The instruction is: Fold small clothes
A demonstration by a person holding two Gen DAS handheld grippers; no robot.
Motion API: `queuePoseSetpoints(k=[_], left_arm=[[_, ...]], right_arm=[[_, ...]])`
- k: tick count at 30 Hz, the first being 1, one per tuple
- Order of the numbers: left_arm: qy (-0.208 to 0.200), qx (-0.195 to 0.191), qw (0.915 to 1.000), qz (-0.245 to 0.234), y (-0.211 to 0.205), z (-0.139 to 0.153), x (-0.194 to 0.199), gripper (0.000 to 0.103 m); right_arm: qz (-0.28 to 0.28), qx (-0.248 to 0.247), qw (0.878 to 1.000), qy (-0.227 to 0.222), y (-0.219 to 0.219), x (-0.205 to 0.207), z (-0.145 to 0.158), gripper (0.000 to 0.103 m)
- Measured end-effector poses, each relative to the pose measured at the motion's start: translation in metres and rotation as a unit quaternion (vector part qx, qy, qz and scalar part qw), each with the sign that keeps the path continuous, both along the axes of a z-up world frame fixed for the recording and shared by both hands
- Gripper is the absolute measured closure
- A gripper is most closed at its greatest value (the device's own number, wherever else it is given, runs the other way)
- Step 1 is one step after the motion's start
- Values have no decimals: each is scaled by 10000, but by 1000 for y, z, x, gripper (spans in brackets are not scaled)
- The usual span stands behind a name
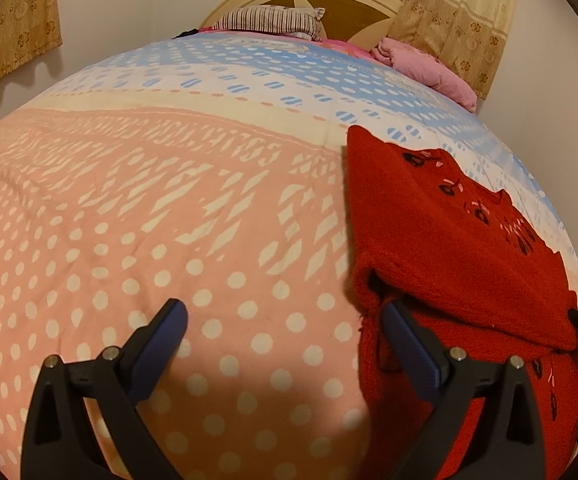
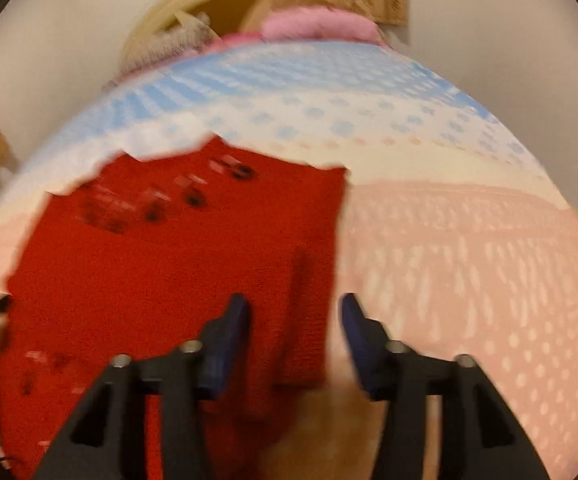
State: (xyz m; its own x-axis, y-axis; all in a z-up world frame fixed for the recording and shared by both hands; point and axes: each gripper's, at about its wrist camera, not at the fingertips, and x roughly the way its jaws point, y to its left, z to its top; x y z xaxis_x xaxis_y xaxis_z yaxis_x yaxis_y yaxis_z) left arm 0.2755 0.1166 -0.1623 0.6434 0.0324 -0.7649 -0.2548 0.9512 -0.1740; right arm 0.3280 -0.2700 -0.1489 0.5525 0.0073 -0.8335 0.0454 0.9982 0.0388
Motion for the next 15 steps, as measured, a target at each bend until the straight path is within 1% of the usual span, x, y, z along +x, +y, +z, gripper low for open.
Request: queuePoseSetpoints(k=[2,3,4,6,8,9,10,12,14,15], left_arm=[[9,16,10000,-3,0,0,0,1],[9,18,10000,-2,0,0,0,1],[13,31,10000,-1,-1,0,0,1],[21,64,10000,5,-2,1,1,1],[29,110,9999,18,-4,1,2,0],[32,118,9999,23,-4,1,2,0],[34,117,9999,26,-4,1,2,0],[28,108,9999,26,-4,1,2,0],[27,106,9999,25,-4,0,2,0],[27,103,9999,25,-4,0,2,0]], right_arm=[[-123,249,9996,58,-11,-1,-7,55],[-176,255,9995,45,-13,-3,-6,55],[-223,203,9995,29,-13,-5,-3,55],[-349,14,9992,-171,-8,-12,11,55],[-83,121,9988,-476,6,-18,28,55],[257,288,9975,-600,21,-22,36,55],[504,390,9960,-631,33,-24,40,55],[1019,536,9920,-522,58,-25,39,55],[1193,591,9906,-312,68,-22,27,55],[1155,565,9915,-218,67,-20,20,55]])
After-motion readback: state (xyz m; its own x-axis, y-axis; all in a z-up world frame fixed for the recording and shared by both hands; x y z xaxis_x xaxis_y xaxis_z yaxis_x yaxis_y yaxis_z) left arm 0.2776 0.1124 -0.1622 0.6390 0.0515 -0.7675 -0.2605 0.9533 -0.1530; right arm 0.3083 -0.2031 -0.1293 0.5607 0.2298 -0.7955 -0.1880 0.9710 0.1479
